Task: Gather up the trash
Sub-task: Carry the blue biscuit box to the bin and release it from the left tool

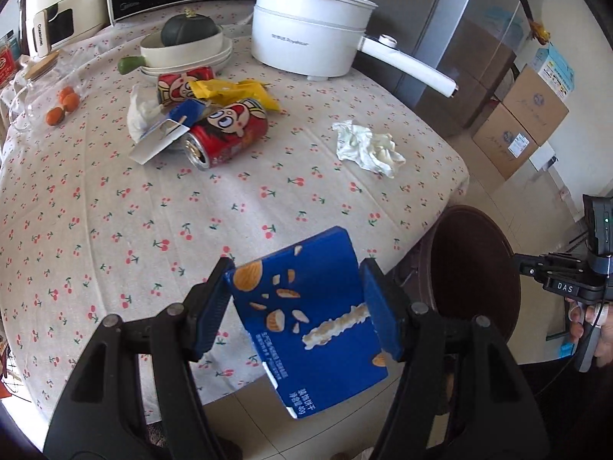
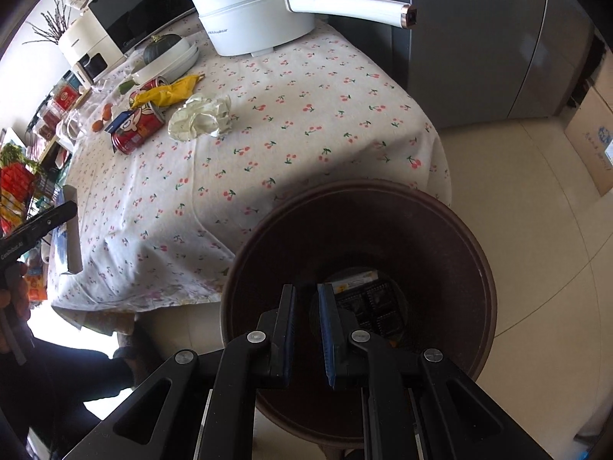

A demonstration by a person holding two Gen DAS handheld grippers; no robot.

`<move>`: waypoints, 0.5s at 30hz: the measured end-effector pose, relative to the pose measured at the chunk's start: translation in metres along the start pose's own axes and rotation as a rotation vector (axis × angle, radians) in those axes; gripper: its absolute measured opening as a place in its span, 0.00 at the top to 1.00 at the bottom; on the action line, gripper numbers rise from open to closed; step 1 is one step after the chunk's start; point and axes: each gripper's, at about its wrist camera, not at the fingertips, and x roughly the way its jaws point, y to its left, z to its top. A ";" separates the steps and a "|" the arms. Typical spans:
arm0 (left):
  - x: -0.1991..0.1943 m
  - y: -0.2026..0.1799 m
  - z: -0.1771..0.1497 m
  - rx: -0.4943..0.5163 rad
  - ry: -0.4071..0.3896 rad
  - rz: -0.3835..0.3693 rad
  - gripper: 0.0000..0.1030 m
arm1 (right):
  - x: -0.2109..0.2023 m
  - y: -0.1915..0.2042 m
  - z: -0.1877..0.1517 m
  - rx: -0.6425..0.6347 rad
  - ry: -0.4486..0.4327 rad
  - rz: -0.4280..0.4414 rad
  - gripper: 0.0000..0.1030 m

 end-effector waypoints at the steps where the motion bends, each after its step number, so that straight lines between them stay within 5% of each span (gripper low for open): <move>1: 0.001 -0.008 -0.002 0.017 0.004 -0.009 0.34 | 0.001 -0.003 -0.004 0.003 0.006 -0.004 0.87; 15: 0.025 -0.085 -0.009 0.184 0.051 -0.096 0.34 | -0.001 -0.038 -0.041 0.071 0.049 -0.047 0.87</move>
